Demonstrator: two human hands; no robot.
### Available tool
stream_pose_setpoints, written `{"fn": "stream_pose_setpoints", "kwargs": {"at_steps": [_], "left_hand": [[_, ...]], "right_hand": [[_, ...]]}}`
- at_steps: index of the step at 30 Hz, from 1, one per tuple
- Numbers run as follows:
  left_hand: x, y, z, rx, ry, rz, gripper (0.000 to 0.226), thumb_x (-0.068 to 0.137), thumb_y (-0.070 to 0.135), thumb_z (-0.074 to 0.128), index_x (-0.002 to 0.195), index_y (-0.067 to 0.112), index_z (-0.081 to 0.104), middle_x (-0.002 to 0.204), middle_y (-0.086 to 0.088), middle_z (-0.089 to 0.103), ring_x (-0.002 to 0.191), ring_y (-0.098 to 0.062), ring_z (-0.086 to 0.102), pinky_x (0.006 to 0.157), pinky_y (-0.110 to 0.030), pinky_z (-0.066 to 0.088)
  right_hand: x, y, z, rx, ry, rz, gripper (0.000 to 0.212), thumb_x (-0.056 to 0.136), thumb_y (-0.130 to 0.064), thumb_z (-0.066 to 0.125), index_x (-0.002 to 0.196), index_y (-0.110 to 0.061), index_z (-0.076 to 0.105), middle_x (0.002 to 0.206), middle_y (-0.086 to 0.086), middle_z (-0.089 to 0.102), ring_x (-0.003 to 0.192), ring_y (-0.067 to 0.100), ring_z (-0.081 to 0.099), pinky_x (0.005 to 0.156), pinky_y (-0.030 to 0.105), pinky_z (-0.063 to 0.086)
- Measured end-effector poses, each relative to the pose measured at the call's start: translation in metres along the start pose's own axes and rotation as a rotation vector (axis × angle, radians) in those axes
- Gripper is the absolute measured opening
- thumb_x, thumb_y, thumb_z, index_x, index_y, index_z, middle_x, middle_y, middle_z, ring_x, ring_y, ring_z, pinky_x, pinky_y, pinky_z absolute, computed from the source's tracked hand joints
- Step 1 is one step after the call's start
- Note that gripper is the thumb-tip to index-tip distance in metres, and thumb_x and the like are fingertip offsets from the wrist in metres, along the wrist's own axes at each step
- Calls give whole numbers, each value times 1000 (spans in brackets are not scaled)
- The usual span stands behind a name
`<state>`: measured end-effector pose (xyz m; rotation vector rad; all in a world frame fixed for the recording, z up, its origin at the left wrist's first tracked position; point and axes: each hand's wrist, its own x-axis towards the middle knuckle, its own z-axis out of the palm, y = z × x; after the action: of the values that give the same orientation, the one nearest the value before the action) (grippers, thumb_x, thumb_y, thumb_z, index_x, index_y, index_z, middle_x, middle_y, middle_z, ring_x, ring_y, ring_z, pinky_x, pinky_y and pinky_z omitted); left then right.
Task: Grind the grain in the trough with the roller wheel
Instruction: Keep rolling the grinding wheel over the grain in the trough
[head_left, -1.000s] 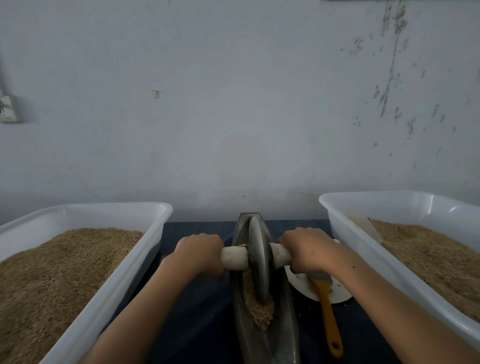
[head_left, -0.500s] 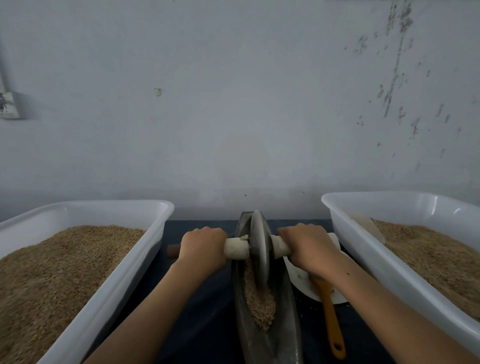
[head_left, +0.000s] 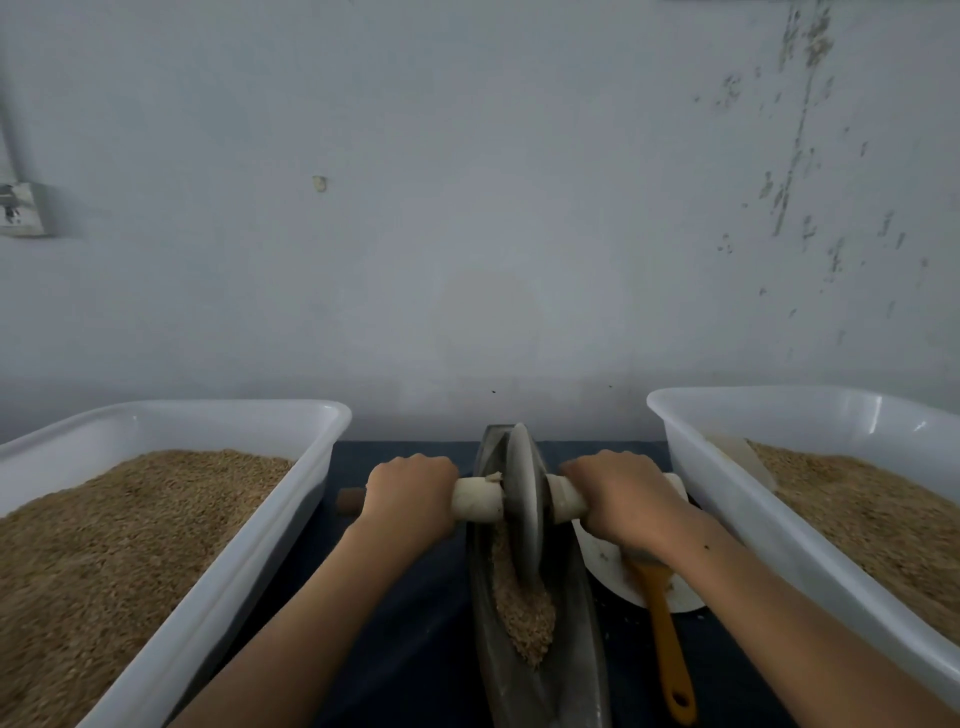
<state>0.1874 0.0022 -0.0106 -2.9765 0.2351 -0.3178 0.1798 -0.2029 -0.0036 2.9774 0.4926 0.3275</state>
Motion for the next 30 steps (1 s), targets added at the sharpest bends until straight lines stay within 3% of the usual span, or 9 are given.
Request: {"fn": "stream_pose_setpoints", "kwargs": {"at_steps": [4,7,10,13,18,23,27,30], "left_hand": [[0,0,3,1,39,7,26,86,29,60,110,19,57,105,-2,63,96,-21,60,73,-31,40],[-1,-1,-2,-4,-62,28,34,83,31,65,113,18,57,102,0,62,91,-18,59,72,-29,42],[-2,-5,-9,-65,-227,62,42,77,34,72,114,18,58,99,1,62,86,-16,57,73,-29,43],[-2,-9,-10,-104,-355,80,45,76,32,73,115,16,59,103,-2,66,90,-17,62,74,-29,45],[-1,-3,-6,-22,-152,43,38,78,35,69,111,20,59,95,2,62,79,-15,53,68,-29,40],[1,-2,2,-14,43,24,28,83,31,60,109,22,58,101,0,63,92,-19,60,69,-29,38],[-1,-3,-2,-9,-60,34,34,80,33,66,111,19,58,100,0,63,85,-17,57,69,-29,39],[-3,-5,-6,-50,-220,48,43,76,35,72,113,19,58,100,1,63,80,-15,54,70,-29,42]], "right_hand": [[1,-1,5,0,93,-3,16,87,-13,53,90,-27,46,97,0,65,90,21,61,68,28,32],[1,2,-2,-2,-62,-13,17,84,-14,57,98,-23,56,93,-1,63,84,19,60,65,27,36],[0,5,-9,27,-228,-49,17,79,-16,63,80,-25,49,75,-6,52,64,10,50,52,23,32],[-2,5,-11,54,-311,-46,21,77,-17,67,76,-24,48,73,-5,51,62,9,48,50,23,33],[-1,0,-9,14,-194,-10,17,83,-15,61,98,-20,57,90,0,60,79,19,57,60,26,36],[-1,-4,1,9,55,16,21,90,-14,53,108,-26,55,105,0,64,97,22,61,80,32,42],[-1,-1,-4,-4,-63,-2,22,87,-13,55,107,-24,56,102,2,63,93,22,60,73,30,42],[-2,1,-11,0,-230,-36,19,81,-15,63,96,-21,53,85,-2,56,77,18,55,59,26,36]]}}
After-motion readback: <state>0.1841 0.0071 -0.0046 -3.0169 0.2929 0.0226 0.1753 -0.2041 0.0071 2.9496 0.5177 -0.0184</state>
